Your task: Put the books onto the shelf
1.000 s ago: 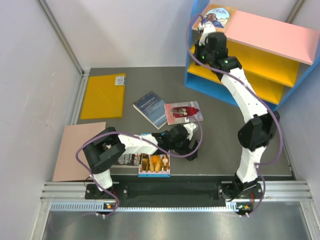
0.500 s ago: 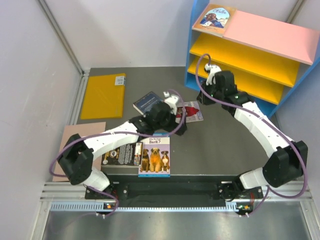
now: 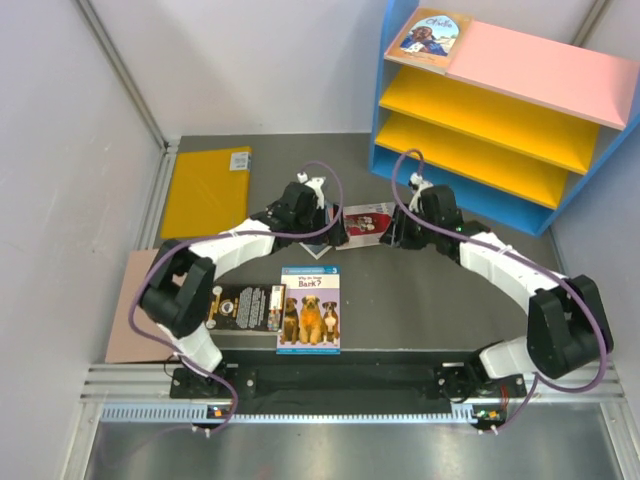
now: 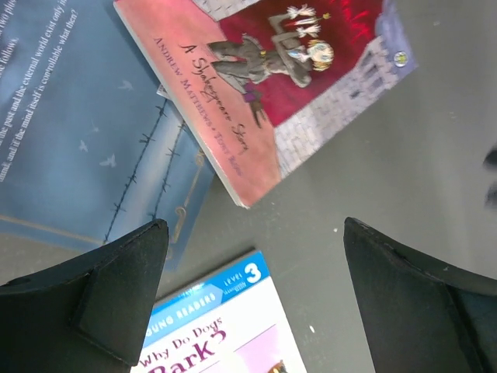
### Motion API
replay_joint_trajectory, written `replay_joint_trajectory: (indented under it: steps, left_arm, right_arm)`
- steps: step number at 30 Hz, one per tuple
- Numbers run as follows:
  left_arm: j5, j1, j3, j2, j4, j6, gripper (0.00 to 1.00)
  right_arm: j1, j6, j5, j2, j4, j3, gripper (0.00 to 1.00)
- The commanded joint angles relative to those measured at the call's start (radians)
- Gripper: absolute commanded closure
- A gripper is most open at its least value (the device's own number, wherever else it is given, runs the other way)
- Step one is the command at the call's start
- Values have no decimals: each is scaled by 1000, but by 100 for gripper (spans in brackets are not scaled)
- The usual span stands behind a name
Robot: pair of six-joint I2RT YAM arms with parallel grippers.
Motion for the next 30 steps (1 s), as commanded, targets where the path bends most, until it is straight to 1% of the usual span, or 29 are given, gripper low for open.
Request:
replay_joint_trajectory:
  steps: [1, 2, 3, 5, 6, 7, 8, 9, 10, 11, 12, 15, 16, 17, 18, 19, 20, 21, 22, 23, 24, 26, 27, 30]
  left_arm:
    - [50, 20, 120, 66, 45, 19, 3]
    - [36, 19, 182, 103, 25, 56, 4]
    - [24, 19, 218, 123, -39, 70, 4]
    - [-5, 20, 307, 169, -83, 110, 6]
    - [-27, 19, 330, 182, -108, 122, 7]
    - [-38, 20, 350, 194, -114, 131, 8]
    - [-38, 19, 387, 218, -119, 145, 14]
    - [-32, 19, 405, 231, -120, 153, 20]
    - [-24, 20, 424, 246, -125, 159, 32]
    - [-16, 19, 460, 281, -128, 163, 80]
    - [-15, 19, 480, 300, -136, 163, 100]
    - [-13, 19, 546, 372, -159, 157, 100]
    - [-12, 20, 562, 404, -165, 157, 100]
    - [-10, 20, 589, 419, -179, 159, 100]
    - [-12, 20, 599, 432, -183, 160, 100]
    - [-4, 20, 606, 454, -186, 162, 100]
    - [-4, 19, 620, 464, -199, 163, 100]
    - [-1, 20, 623, 473, -203, 163, 100]
    - [1, 19, 628, 485, -208, 163, 100]
    - [7, 20, 626, 490, -208, 163, 100]
    - [10, 19, 623, 493, -209, 163, 100]
    - [14, 19, 613, 495, -206, 163, 100]
    - [18, 20, 611, 495, -209, 163, 100]
    - [33, 19, 594, 489, -208, 162, 100]
  right_arm:
    - [9, 279, -149, -88, 303, -175, 55]
    - [10, 353, -154, -99, 335, -203, 53]
    - [10, 394, -168, -110, 410, -233, 50]
    - [10, 505, -172, -140, 483, -322, 49]
    - [10, 541, -172, -150, 560, -353, 48]
    - [10, 576, -169, -168, 598, -409, 47]
    - [10, 643, -165, -174, 634, -437, 46]
    - [10, 674, -151, -179, 723, -466, 45]
    - [10, 701, -142, -179, 762, -514, 45]
    - [10, 754, -118, -179, 836, -537, 44]
    - [10, 783, -108, -171, 890, -587, 44]
    - [10, 898, -68, -121, 1079, -673, 43]
    - [10, 925, -62, -72, 1139, -691, 42]
    - [10, 978, -50, -43, 1252, -704, 41]
    - [10, 998, -50, -10, 1302, -720, 41]
    - [10, 1039, -51, 61, 1354, -726, 41]
    - [10, 1061, -48, 98, 1460, -731, 41]
    - [13, 1086, -42, 138, 1516, -735, 40]
    - [15, 1131, -38, 222, 1571, -734, 40]
    - [18, 1153, -21, 266, 1694, -734, 40]
    - [29, 1173, -8, 353, 1748, -726, 40]
    - [39, 1228, 14, 434, 1844, -706, 38]
    - [55, 1245, 25, 506, 1872, -689, 36]
    - [91, 1291, 74, 603, 1916, -654, 34]
